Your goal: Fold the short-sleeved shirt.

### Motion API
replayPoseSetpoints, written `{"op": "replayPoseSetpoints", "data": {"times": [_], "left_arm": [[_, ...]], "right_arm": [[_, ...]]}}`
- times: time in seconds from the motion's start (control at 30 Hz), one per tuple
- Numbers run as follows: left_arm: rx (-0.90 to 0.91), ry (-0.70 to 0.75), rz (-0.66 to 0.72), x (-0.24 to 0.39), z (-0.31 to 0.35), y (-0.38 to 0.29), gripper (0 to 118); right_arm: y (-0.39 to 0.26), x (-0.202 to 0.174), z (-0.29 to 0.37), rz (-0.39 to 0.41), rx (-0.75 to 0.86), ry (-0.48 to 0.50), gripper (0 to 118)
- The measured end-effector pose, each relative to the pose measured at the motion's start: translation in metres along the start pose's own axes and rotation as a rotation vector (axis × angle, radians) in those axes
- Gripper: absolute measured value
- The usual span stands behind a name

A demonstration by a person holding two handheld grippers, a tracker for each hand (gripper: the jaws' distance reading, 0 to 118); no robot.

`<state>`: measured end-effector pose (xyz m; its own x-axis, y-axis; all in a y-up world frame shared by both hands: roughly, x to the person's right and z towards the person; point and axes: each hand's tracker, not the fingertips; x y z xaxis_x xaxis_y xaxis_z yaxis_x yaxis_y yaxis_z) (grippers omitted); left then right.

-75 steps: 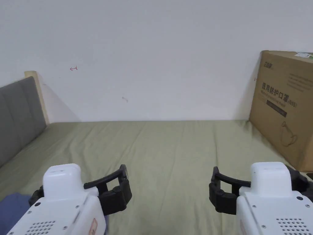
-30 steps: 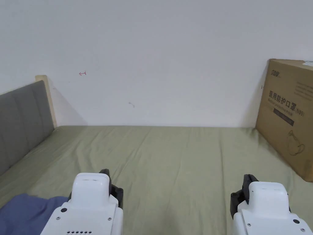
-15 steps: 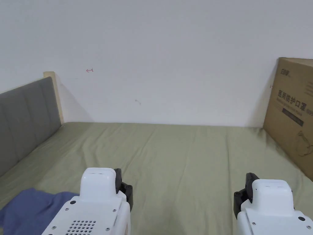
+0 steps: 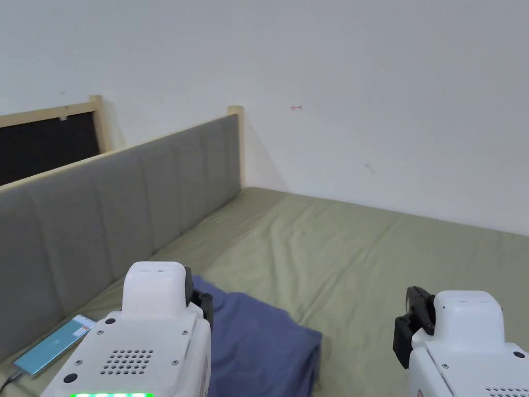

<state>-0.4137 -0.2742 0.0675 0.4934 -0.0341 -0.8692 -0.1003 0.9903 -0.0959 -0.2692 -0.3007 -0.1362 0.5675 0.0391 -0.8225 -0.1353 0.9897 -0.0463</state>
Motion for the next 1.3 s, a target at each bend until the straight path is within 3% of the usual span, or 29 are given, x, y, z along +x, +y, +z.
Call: {"op": "replayPoseSetpoints", "data": {"times": [0.2, 0.37, 0.4, 0.43, 0.5, 0.53, 0.63, 0.8, 0.97, 1.0, 1.03, 1.07, 1.1, 1.17, 1.27, 1.3], "left_arm": [[-0.122, 0.042, 0.000, -0.017, -0.021, -0.012, 0], [-0.257, 0.003, -0.010, -0.010, -0.070, -0.043, 0], [-0.314, -0.011, 0.003, -0.008, -0.083, -0.052, 8], [-0.350, -0.034, 0.027, -0.007, -0.094, -0.061, 26], [-0.474, -0.096, 0.084, -0.003, -0.118, -0.083, 85], [-0.530, -0.119, 0.103, -0.002, -0.130, -0.092, 98], [-0.593, -0.170, 0.177, 0.005, -0.155, -0.119, 100], [-0.698, -0.187, 0.122, 0.024, -0.209, -0.148, 110], [-0.850, -0.196, 0.098, 0.045, -0.262, -0.180, 109], [-0.922, -0.216, 0.080, 0.049, -0.270, -0.192, 98], [-1.015, -0.236, 0.042, 0.054, -0.278, -0.208, 80], [-1.033, -0.189, -0.064, 0.060, -0.278, -0.225, 77], [-0.897, -0.225, -0.102, 0.062, -0.265, -0.217, 74], [-0.914, -0.197, -0.084, 0.062, -0.254, -0.206, 56], [-0.943, -0.192, -0.013, 0.049, -0.258, -0.200, 9], [-0.959, -0.186, -0.010, 0.045, -0.261, -0.199, 9]], "right_arm": [[-0.008, -0.027, -0.012, 0.052, -0.034, 0.051, 1], [-0.020, -0.024, -0.022, 0.026, -0.099, 0.061, 1], [-0.023, -0.022, -0.027, 0.021, -0.115, 0.058, 1], [-0.026, -0.020, -0.030, 0.018, -0.129, 0.053, 1], [-0.033, -0.016, -0.037, 0.007, -0.158, 0.042, 1], [-0.036, -0.014, -0.041, 0.000, -0.173, 0.041, 1], [-0.047, -0.008, -0.054, -0.008, -0.221, 0.030, 1], [-0.068, -0.002, -0.079, 0.007, -0.300, 0.007, 1], [-0.084, 0.004, -0.097, -0.012, -0.371, 0.007, 1], [-0.087, 0.005, -0.100, -0.022, -0.385, 0.009, 1], [-0.089, 0.007, -0.102, -0.030, -0.397, 0.011, 1], [-0.091, 0.008, -0.103, -0.038, -0.414, 0.012, 1], [-0.093, 0.009, -0.104, -0.044, -0.426, 0.015, 1], [-0.097, 0.012, -0.102, -0.054, -0.431, 0.019, 1], [-0.103, 0.015, -0.101, -0.070, -0.455, 0.006, 1], [-0.103, 0.017, -0.100, -0.083, -0.459, 0.009, 1]]}}
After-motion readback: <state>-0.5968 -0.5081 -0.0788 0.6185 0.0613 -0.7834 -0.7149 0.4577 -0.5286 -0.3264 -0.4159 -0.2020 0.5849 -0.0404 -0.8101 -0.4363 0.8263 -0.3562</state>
